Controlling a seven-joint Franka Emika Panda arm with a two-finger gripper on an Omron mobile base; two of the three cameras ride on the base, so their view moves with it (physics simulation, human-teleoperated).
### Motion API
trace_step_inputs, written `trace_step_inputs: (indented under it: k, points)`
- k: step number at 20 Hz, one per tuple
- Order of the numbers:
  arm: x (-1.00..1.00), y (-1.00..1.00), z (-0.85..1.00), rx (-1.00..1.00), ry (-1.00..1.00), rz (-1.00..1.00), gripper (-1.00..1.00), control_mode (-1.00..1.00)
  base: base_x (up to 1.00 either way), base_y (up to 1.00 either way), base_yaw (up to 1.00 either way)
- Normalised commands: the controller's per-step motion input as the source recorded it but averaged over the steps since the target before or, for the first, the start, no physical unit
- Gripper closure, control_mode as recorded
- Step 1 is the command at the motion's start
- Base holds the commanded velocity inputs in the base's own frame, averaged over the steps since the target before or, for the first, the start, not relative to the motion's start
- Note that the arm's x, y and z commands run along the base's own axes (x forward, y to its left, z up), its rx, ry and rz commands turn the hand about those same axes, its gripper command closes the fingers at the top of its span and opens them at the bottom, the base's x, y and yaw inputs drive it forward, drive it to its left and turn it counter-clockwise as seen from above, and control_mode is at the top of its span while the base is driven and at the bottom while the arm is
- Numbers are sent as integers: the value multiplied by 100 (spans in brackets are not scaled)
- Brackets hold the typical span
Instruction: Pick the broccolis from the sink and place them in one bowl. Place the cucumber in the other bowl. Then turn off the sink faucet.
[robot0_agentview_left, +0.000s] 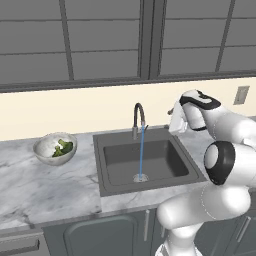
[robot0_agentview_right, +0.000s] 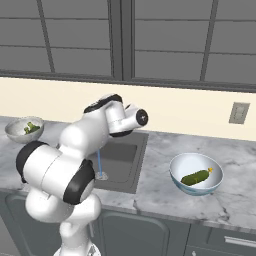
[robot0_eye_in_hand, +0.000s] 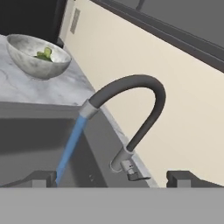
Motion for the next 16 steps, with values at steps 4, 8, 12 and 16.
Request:
trace_step_inputs:
  k: [4, 8, 12, 16]
  points:
    - [25, -4, -20, 0, 0, 0, -100, -100, 0, 0, 0]
    - [29, 0, -21, 2, -1, 0, -100, -100, 0, 0, 0]
    - [11, -4, -13, 4, 0, 0, -100, -100, 0, 0, 0]
    - [5, 0, -11, 4, 0, 0, -100, -100, 0, 0, 0]
